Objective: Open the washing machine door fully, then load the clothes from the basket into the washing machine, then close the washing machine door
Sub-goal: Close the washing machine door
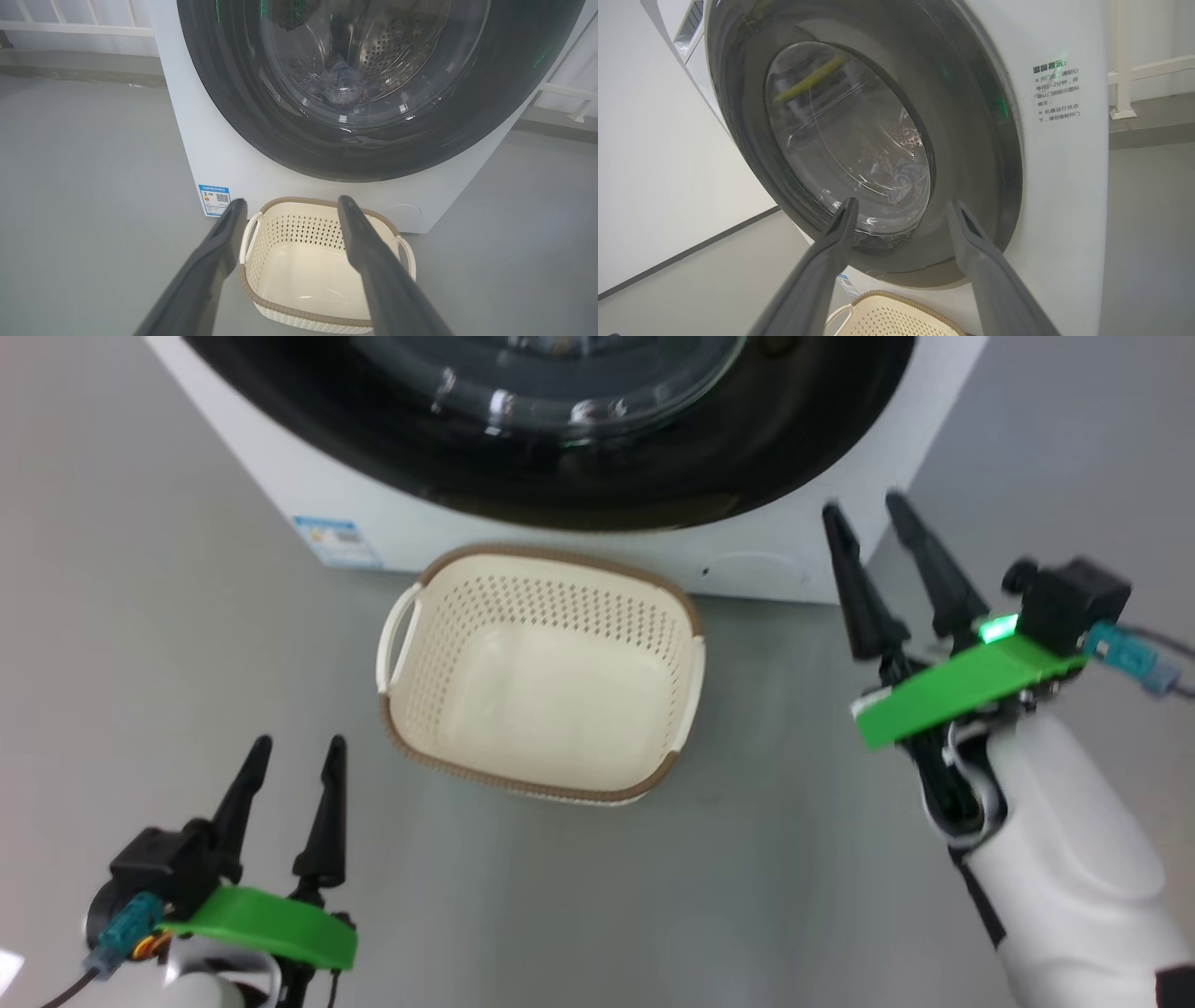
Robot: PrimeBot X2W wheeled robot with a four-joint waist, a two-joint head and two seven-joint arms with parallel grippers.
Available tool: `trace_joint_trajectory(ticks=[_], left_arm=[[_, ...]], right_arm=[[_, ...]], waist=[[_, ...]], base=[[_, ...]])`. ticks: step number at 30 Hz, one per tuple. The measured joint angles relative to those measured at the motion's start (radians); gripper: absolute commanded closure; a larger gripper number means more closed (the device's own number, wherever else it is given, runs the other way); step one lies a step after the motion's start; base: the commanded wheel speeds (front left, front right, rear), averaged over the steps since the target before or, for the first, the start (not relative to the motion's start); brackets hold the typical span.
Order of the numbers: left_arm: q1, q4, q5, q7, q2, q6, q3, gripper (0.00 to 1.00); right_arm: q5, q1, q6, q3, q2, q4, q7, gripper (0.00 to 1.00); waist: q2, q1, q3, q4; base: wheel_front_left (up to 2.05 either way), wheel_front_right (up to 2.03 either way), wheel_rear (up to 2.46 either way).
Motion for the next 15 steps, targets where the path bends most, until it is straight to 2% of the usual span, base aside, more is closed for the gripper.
trace_joint_trajectory(ticks=[15], left_arm=[[0.125, 0.026, 0.001, 0.000, 0.040, 0.000, 0.079, 0.00]], right_arm=[[0.000, 0.296, 0.000, -0.038, -0.003, -0.003, 0.000, 0.00]], waist=[[0.0000, 0.0000, -0.157, -0.129]], base=[[0.00, 0.00, 0.00]])
